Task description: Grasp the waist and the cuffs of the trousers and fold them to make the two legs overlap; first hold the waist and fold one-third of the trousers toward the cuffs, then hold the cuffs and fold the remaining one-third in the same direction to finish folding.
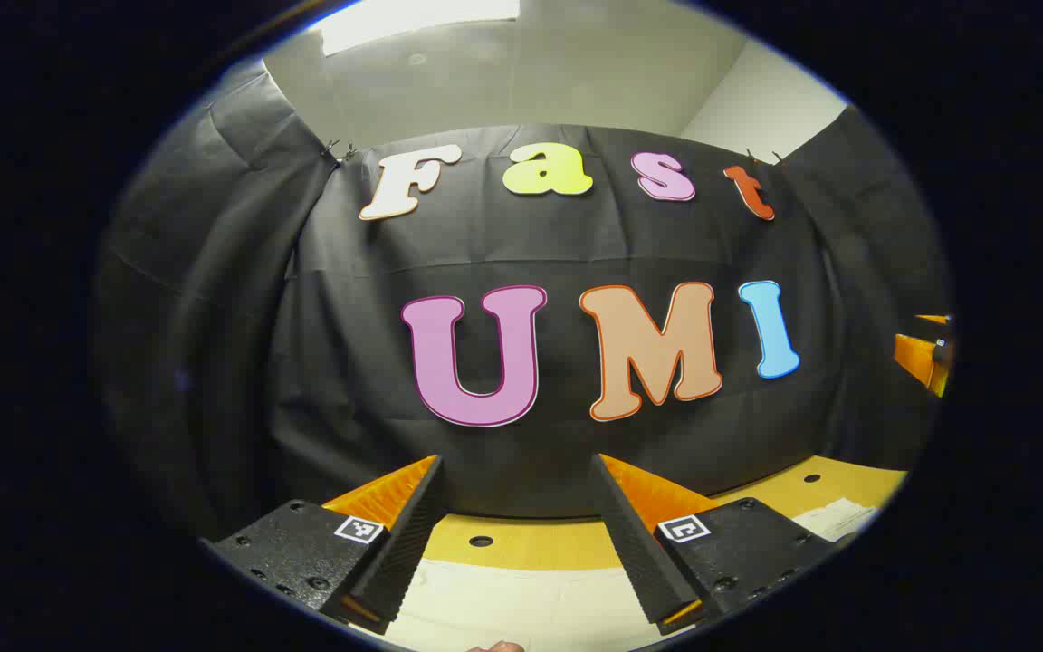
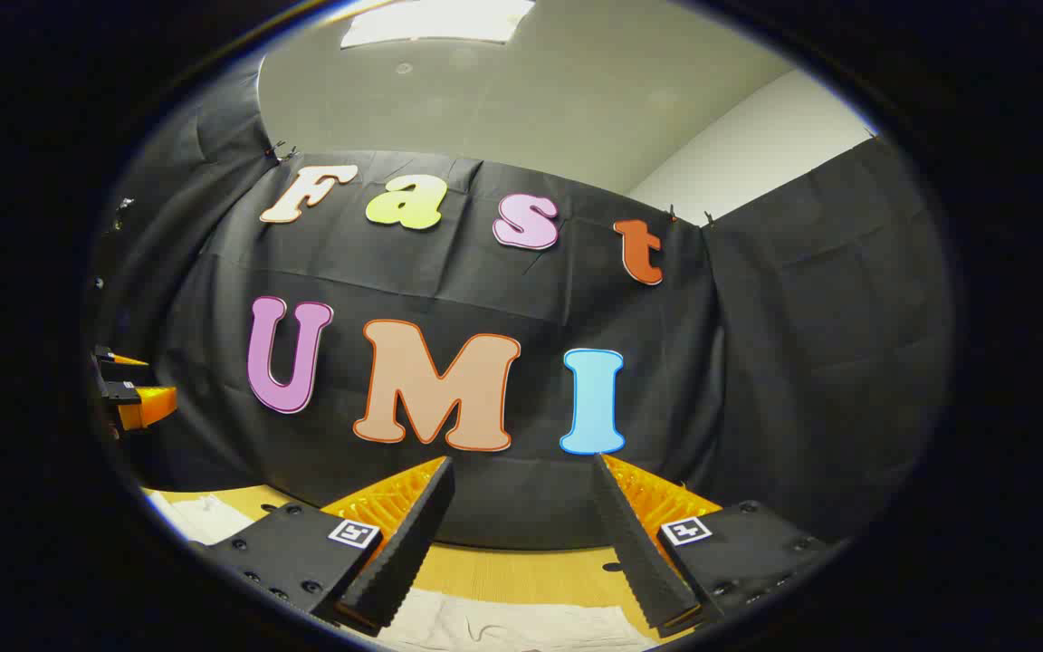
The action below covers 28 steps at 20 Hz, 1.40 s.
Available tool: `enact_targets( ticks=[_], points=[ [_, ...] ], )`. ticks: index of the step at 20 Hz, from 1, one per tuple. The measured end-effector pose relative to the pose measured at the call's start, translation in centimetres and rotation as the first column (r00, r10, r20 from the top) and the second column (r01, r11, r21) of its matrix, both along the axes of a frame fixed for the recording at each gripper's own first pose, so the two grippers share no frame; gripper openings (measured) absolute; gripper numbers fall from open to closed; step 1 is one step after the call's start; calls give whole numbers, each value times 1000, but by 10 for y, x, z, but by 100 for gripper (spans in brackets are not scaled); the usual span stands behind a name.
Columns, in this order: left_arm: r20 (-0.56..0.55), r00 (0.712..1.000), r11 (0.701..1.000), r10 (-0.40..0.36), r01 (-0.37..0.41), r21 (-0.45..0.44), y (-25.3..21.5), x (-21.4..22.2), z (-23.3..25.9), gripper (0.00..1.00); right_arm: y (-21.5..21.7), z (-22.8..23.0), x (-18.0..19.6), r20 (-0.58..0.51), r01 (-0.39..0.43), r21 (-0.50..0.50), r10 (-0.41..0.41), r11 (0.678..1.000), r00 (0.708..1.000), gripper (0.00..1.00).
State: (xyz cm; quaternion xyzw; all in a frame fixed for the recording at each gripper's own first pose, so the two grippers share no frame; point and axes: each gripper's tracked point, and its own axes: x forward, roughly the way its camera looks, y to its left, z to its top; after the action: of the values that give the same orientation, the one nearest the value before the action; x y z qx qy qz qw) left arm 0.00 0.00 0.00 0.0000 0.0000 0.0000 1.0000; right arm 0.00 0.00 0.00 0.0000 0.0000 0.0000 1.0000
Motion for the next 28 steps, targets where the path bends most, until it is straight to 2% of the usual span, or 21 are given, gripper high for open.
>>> enact_targets(
  ticks=[11, 20, 23, 28],
  points=[
    [-8, 1000, 1000, 19, -19, 23, -3, -6, -3, 94, -22, -7, -2, -18, 17, -28, -17, 999, 1000, 98],
    [-21, 1000, 1000, 13, -13, 21, -12, -4, -11, 94, -30, -20, -1, -49, 26, 11, -26, 1000, 998, 95],
    [-30, 999, 1000, 13, -12, 22, -14, -1, -16, 94, -31, -28, -4, -64, -1, -34, -1, 999, 998, 96],
    [-45, 999, 1000, 25, -24, 13, -15, 0, -23, 94, -57, -51, -14, -119, -25, -143, 8, 989, 993, 97]
  ],
)
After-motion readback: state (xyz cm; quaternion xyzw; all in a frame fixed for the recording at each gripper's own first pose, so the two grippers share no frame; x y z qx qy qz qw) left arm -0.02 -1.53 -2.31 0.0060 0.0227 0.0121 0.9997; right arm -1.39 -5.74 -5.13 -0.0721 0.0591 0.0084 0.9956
